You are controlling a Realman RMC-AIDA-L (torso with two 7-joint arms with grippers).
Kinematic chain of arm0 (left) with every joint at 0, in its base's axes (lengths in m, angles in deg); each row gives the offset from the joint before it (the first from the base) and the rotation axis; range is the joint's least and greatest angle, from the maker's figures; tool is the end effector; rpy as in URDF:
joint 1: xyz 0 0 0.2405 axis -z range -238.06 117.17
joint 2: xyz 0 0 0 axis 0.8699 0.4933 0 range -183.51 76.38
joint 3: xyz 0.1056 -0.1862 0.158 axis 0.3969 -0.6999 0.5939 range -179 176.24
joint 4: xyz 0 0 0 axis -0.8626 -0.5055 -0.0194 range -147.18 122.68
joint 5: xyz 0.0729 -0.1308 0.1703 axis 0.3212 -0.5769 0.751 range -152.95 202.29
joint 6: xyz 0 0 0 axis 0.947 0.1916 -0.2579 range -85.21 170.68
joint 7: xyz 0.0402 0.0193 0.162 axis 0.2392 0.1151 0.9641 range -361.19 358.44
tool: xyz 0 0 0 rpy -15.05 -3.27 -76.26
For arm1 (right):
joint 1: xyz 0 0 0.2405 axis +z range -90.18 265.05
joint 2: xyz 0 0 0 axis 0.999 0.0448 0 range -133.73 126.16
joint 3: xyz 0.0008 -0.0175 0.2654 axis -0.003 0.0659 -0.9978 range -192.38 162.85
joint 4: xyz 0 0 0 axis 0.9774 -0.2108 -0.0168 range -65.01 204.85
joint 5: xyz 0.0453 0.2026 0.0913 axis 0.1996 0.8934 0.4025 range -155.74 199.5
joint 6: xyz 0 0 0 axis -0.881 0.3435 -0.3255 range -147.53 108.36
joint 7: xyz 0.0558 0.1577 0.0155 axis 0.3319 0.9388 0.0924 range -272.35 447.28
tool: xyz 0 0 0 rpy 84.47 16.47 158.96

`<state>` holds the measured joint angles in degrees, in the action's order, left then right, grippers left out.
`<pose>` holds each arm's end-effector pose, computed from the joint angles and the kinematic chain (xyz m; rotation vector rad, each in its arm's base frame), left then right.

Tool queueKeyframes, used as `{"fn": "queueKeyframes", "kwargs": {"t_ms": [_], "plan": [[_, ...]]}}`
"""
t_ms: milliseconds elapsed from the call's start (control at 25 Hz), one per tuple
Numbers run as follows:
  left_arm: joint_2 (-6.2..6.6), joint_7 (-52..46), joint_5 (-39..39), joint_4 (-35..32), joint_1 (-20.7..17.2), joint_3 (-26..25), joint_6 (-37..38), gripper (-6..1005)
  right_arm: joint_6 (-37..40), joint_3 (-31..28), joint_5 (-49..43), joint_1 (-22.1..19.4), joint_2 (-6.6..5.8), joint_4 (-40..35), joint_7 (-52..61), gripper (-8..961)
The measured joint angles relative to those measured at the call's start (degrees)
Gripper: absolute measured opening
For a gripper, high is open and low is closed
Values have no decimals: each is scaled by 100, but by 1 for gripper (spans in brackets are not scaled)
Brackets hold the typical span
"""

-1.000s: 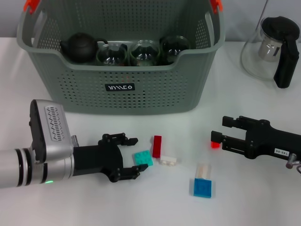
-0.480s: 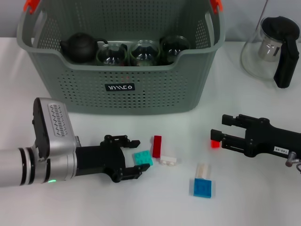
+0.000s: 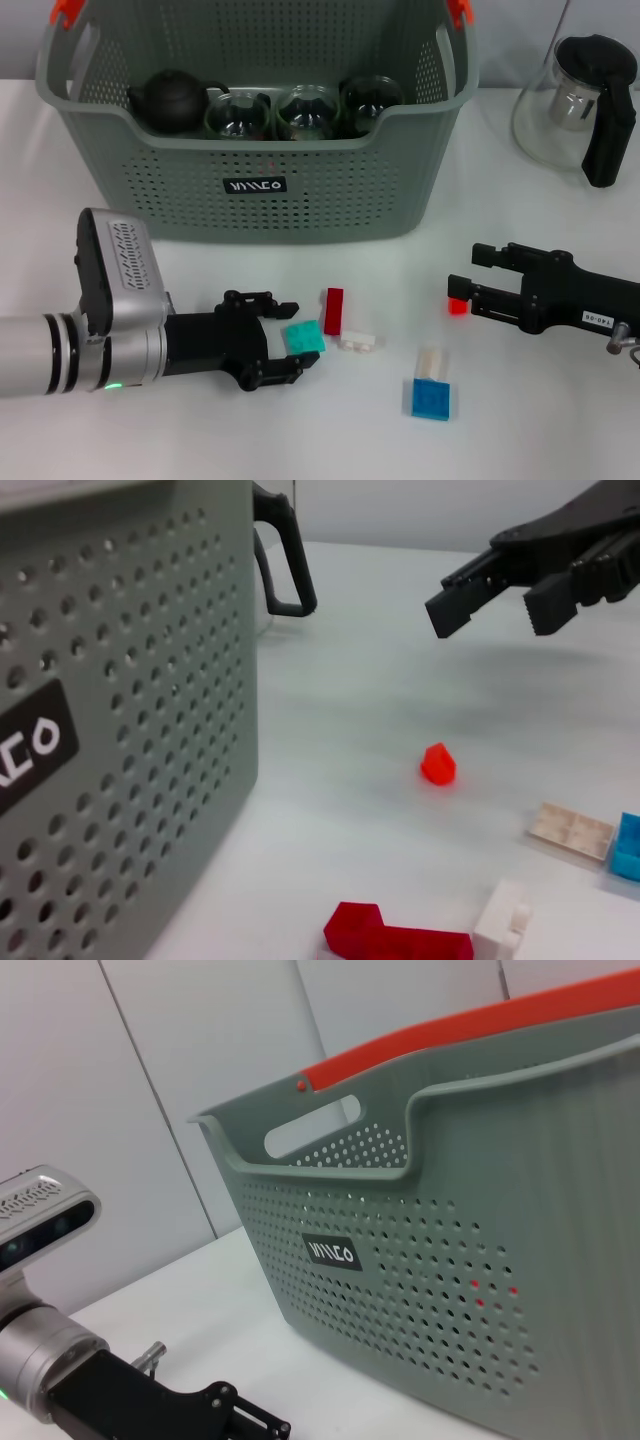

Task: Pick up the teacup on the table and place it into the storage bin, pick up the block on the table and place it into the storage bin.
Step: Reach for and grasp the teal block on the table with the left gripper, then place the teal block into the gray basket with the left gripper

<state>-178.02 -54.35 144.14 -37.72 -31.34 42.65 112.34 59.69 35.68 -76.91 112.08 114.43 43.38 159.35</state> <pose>-0.3071 0.3258 -0.1219 -2.7703 -0.3226 -0.3487 0.3051 0.3330 -0.0585 -2.5768 0.7816 0.7576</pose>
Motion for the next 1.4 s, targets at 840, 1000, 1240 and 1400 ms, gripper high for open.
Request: {"fn": "queueKeyframes", "kwargs": {"t_ms": [840,1000,1240,1400], "plan": [[32,-483,-57,-430,-56,-235,876,421,4,0,0,-38,0,0,-2,712],[119,-1032,-131,-1010,-59,-932,2555,414,6,0,1,-31,0,0,0,712],[232,-2712,-1120,-2311,378,-1437,3913,442,-4,0,0,-10,0,0,1,712],[309,-3872,-1323,-3088,913,-1360,3114,460,8,0,0,-3,6,0,2,713]]}}
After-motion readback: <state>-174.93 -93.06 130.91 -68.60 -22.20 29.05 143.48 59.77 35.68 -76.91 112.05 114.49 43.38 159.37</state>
